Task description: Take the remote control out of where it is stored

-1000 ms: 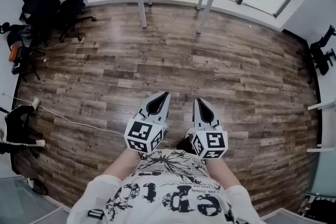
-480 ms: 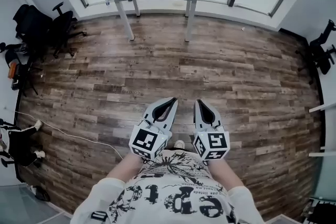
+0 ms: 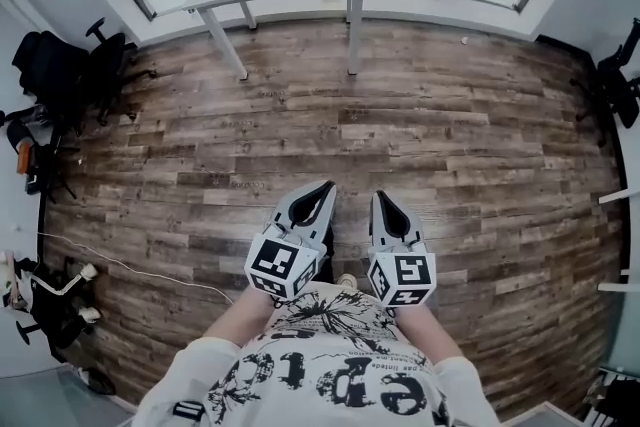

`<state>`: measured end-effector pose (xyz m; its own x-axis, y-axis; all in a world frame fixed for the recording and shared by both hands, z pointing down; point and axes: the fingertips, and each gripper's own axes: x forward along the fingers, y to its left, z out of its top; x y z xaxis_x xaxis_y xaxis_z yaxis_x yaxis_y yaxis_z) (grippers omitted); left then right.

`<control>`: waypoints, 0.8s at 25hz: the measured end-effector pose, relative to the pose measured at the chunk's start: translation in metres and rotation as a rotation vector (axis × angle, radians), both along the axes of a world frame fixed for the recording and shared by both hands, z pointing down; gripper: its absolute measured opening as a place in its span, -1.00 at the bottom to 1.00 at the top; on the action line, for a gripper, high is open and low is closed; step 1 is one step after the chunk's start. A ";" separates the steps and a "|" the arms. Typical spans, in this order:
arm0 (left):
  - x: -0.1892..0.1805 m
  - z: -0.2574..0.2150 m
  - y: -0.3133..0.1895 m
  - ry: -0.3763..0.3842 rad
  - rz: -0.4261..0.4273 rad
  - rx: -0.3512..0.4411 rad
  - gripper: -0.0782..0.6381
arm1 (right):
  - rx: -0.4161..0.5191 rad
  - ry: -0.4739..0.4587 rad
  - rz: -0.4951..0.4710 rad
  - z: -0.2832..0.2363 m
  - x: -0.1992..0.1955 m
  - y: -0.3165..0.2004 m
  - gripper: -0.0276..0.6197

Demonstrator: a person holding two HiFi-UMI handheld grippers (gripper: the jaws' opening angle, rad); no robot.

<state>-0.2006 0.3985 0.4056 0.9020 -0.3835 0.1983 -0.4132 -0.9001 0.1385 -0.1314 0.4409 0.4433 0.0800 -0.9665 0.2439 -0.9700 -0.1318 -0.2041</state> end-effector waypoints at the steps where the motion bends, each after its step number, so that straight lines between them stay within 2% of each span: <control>1: 0.008 0.000 -0.011 0.012 0.017 -0.010 -0.75 | -0.005 0.007 0.006 0.002 0.007 -0.011 -0.91; 5: 0.041 -0.010 -0.064 0.055 0.073 -0.012 -0.75 | -0.023 0.023 0.039 0.003 0.036 -0.066 -0.91; 10: 0.063 -0.021 -0.157 0.015 0.124 0.019 -0.75 | -0.007 0.049 0.051 -0.010 0.054 -0.162 -0.91; 13: 0.077 -0.032 -0.209 0.032 0.133 0.031 -0.75 | -0.001 0.068 0.070 -0.019 0.072 -0.211 -0.91; 16: 0.086 -0.032 -0.250 0.047 0.138 0.012 -0.75 | -0.003 0.073 0.088 -0.025 0.086 -0.249 -0.91; 20: 0.089 -0.018 -0.290 0.063 0.103 -0.060 -0.75 | -0.017 0.072 0.045 -0.021 0.092 -0.286 -0.91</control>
